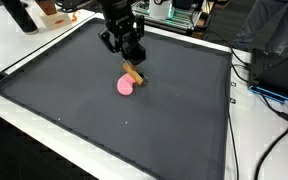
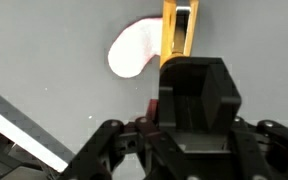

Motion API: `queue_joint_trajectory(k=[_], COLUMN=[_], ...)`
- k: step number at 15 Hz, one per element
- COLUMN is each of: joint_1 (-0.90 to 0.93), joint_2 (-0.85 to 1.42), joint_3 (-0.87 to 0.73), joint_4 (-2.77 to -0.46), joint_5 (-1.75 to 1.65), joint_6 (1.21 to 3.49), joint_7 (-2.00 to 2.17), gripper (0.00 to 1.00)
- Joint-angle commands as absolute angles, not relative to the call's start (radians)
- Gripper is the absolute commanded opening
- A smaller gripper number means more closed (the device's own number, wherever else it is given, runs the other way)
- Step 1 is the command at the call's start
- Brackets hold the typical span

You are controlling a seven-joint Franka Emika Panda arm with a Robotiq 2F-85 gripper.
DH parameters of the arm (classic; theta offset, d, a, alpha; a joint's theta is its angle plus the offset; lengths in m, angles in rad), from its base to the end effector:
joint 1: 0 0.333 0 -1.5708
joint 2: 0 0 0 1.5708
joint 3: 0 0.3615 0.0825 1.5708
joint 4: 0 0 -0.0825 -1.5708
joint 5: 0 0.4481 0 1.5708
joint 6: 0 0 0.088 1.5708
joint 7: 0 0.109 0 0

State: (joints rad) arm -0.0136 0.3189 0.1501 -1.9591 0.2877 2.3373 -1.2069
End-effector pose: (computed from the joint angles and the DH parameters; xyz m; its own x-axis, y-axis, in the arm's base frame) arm 0.6744 0.0931 0.3215 0.4111 0.8752 0.2552 0.9103 -0.4091 -0.0634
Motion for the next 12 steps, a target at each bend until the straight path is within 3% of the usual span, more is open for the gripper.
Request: queue_joint_trajectory(k=[1,12], joint_1=[-0.04,-0.04], joint_2=[0.367,0.376], joint_3=[0.166,0.164], joint_4=[-1.955,-1.977], joint_5=[0.322,0.299], joint_6=[2.412,2.511], joint_7=[-1.27,-1.304], gripper=[0.24,0.24])
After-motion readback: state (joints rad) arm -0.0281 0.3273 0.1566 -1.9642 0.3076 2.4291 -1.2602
